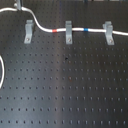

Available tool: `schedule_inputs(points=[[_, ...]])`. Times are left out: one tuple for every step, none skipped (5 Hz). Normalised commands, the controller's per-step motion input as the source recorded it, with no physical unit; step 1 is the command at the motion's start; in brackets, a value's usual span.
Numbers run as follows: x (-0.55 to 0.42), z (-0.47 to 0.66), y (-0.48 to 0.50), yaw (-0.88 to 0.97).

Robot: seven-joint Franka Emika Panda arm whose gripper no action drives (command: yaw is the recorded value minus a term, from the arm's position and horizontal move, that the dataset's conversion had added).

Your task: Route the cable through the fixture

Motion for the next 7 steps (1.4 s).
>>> schedule_inputs(points=[[-0.088, 0.12, 0.048, 0.99], [-0.303, 0.0, 0.241, 0.76], [-0.212, -0.03, 0.266, 0.74], [0.093, 0.0, 0.095, 0.63], [0.266, 0.06, 0.05, 0.79], [0.0, 0.0, 0.0, 1.0], [0.071, -0.18, 0.038, 0.81]])
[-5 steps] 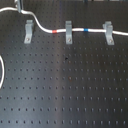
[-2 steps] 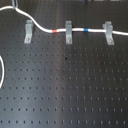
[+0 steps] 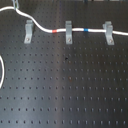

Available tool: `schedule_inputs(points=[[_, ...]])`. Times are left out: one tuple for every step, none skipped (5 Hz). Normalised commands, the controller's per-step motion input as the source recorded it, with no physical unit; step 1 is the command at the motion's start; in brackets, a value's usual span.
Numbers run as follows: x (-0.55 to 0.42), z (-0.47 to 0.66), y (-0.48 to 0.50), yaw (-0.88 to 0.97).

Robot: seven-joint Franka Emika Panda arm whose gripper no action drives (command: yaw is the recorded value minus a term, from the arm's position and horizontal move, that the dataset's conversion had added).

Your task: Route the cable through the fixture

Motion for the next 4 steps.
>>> schedule_inputs(points=[[0.091, -0.31, -0.152, 0.65], [0.069, -0.31, -0.213, 0.43], [-0.032, 0.03, -0.396, 0.27], [-0.34, 0.13, -0.467, 0.09]])
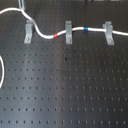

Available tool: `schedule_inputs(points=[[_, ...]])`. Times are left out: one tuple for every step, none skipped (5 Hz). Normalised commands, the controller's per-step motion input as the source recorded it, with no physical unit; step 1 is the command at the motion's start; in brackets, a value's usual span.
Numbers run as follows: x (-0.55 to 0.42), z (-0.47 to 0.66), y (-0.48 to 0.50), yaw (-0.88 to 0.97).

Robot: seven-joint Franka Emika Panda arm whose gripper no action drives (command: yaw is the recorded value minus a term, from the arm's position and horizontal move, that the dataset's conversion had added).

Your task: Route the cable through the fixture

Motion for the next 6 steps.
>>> schedule_inputs(points=[[-0.359, 0.03, -0.342, 0.12], [-0.262, 0.06, -0.019, 0.3], [-0.139, 0.18, 0.02, 0.77], [0.005, 0.24, -0.002, 0.77], [0.005, 0.28, -0.002, 0.73], [-0.067, 0.22, 0.152, 0.66]])
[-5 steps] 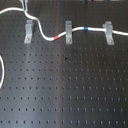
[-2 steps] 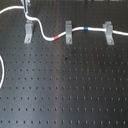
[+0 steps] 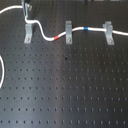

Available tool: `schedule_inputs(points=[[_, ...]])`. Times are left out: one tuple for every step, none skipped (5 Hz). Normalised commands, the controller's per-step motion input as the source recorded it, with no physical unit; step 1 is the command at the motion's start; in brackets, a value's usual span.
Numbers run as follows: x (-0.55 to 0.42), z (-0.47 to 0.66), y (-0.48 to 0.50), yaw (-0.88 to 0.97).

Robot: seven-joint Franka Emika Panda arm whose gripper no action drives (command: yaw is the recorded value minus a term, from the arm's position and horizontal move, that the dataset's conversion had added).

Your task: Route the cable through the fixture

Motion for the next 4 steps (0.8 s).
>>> schedule_inputs(points=[[-0.015, 0.11, 0.306, 0.55], [0.062, 0.1, 0.22, 0.41], [0.014, 0.33, 0.016, 0.28], [0.024, 0.34, -0.01, 0.27]])
